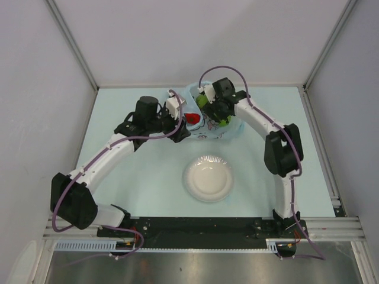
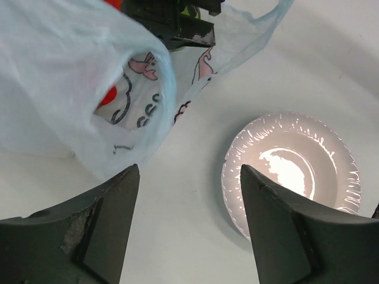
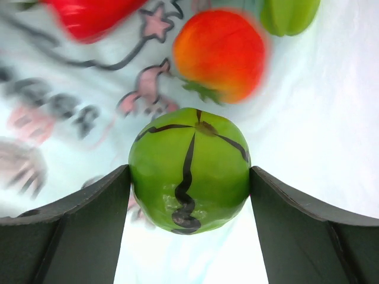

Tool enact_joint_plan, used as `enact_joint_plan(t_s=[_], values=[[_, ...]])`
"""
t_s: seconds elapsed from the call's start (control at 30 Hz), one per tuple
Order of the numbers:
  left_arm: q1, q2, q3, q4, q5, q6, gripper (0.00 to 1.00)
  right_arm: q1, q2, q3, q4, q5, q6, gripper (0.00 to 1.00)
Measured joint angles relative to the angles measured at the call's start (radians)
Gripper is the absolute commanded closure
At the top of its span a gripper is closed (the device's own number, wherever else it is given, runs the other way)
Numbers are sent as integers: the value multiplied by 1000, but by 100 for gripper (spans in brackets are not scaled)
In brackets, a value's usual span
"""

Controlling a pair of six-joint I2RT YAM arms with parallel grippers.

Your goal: Take the fake fruits out of the plastic bag

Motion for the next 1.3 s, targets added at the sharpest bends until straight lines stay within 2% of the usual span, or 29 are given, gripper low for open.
enact_joint_plan(t_s=[0.23, 0.6, 0.7, 0.73, 0.77, 0.8, 0.83, 0.97, 1.1, 1.3], values=[[-82, 60, 33, 45, -38, 26, 30, 2, -274, -151, -40, -93, 42, 55], [-142, 211, 59, 112, -190, 51, 33, 6, -374, -239, -80, -182, 78, 58], [-146, 237, 59, 137, -254, 52, 51, 7, -436, -270, -86, -201, 79, 59], [-148, 245, 59, 148, -270, 53, 67, 7, -459, -283, -86, -205, 79, 59], [-149, 257, 59, 163, -290, 58, 75, 7, -490, -304, -85, -211, 79, 59], [-150, 270, 59, 177, -304, 61, 93, 6, -520, -325, -89, -218, 79, 60], [-151, 283, 61, 183, -316, 68, 100, 3, -549, -346, -93, -225, 79, 60], [-151, 323, 75, 187, -341, 89, 100, -9, -640, -444, -103, -262, 77, 63], [-137, 323, 92, 179, -332, 83, 100, -18, -666, -503, -126, -307, 72, 65], [-19, 272, 115, 146, -212, -32, 100, 20, -647, -531, -124, -383, 53, 65]])
